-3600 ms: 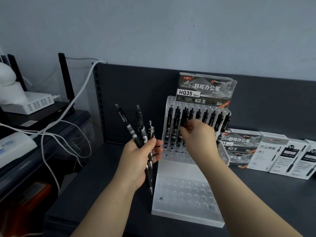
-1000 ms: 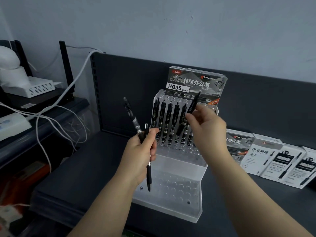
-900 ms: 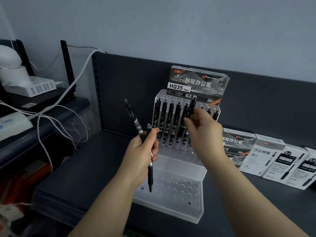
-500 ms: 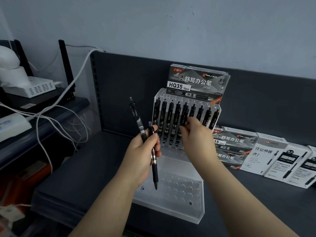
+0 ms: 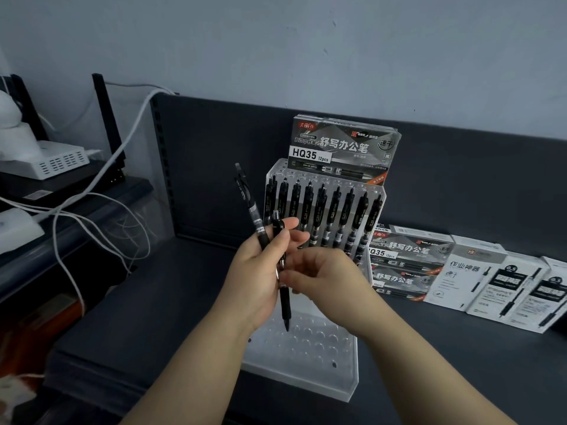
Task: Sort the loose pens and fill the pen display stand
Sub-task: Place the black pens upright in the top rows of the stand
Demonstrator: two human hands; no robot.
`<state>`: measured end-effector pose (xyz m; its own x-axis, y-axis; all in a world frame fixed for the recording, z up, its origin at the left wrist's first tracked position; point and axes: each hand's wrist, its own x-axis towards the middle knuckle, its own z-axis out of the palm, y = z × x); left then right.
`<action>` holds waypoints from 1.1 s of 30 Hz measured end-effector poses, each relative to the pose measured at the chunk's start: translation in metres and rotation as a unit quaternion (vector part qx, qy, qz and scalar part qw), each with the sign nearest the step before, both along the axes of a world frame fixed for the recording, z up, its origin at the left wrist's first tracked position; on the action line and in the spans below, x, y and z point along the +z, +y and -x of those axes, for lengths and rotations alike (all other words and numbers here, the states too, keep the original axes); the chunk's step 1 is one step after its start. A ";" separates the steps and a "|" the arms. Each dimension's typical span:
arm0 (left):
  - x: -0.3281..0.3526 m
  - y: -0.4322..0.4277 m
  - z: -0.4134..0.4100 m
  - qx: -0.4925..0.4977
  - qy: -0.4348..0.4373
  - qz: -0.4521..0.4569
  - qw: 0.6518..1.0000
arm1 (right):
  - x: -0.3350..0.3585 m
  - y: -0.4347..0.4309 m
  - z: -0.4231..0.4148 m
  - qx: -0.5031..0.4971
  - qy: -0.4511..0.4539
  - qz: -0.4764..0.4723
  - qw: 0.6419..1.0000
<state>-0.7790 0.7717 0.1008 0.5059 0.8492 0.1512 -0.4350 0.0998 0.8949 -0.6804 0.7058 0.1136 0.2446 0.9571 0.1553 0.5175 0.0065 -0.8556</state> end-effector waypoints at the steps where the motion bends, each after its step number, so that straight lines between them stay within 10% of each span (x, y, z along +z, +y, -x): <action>1: 0.000 -0.001 -0.001 -0.005 0.001 -0.001 1.000 | 0.001 -0.001 -0.001 0.001 -0.002 0.006 1.000; 11: -0.008 0.003 0.004 0.056 0.076 -0.068 0.993 | 0.018 0.009 -0.052 -0.266 0.020 -0.173 0.948; 33: -0.015 -0.026 -0.001 0.064 0.038 -0.040 0.996 | -0.004 0.021 -0.046 -0.207 -0.220 -0.044 0.952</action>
<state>-0.7780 0.7461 0.0857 0.4064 0.8945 0.1865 -0.3695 -0.0258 0.9289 -0.6343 0.7267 0.1097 0.4909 0.7713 0.4052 0.7993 -0.2137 -0.5616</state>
